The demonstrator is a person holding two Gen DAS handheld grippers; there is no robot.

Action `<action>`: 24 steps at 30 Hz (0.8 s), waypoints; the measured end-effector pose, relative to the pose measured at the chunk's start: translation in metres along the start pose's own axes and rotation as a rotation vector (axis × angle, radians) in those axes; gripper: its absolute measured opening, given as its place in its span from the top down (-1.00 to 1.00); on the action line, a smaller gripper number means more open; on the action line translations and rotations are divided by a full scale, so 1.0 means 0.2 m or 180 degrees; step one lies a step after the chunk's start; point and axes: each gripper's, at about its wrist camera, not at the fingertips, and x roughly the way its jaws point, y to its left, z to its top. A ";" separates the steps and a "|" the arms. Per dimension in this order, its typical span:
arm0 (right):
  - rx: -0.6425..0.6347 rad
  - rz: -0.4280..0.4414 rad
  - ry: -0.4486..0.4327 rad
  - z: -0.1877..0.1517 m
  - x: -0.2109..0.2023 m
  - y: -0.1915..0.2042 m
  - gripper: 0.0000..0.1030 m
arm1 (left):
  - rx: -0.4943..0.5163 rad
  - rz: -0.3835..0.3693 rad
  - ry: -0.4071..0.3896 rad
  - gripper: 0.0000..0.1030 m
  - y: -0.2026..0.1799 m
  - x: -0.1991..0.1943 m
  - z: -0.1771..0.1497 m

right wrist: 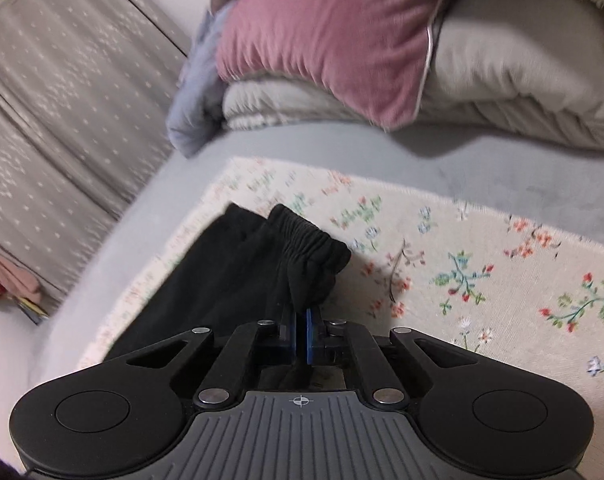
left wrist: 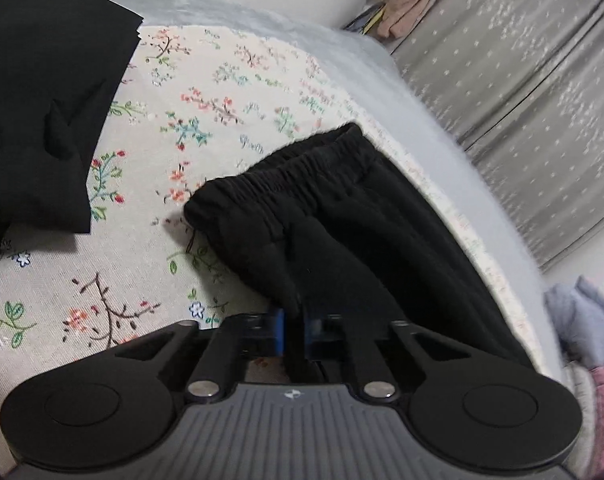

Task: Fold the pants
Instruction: 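Grasp the waistband of the black sweatpants with the left and right grippers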

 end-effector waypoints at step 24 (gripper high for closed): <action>-0.0383 -0.0141 0.0170 -0.04 -0.13 -0.02 0.92 | -0.0231 0.0040 -0.0078 -0.82 0.04 -0.03 -0.01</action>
